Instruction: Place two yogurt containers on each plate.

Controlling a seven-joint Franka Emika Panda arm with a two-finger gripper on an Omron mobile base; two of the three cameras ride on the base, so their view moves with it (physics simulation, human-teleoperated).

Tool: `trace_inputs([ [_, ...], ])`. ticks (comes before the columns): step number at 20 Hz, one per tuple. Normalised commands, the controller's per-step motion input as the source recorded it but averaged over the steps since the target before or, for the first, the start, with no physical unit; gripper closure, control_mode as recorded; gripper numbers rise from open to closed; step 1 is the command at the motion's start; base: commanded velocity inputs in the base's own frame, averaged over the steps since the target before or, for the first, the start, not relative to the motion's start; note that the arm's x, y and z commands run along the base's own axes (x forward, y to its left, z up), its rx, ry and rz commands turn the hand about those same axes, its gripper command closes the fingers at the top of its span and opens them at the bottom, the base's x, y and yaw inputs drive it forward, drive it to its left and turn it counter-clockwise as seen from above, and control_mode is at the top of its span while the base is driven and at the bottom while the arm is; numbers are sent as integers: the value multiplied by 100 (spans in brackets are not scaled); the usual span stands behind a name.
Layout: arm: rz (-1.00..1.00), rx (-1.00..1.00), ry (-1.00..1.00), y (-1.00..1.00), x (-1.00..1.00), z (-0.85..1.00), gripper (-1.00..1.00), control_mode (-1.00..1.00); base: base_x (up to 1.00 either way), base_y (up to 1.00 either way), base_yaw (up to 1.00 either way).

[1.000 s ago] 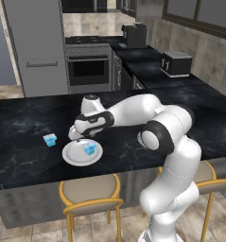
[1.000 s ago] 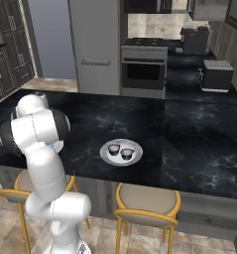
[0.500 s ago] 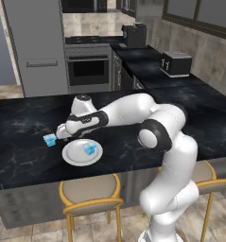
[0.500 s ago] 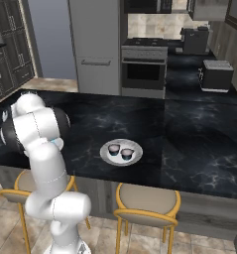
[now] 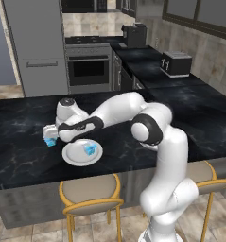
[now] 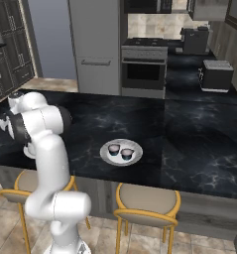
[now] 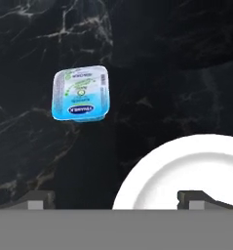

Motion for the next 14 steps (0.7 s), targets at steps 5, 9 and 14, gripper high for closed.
trace_inputs([
  [5, -9, -7, 0, 35, 12, 1, -100, -100, 0, 0, 0],
  [9, 0, -4, 0, 3, 16, 0, -100, -100, 0, 0, 0],
  [14, 0, -3, 0, 0, 22, 0, -100, -100, 0, 0, 0],
])
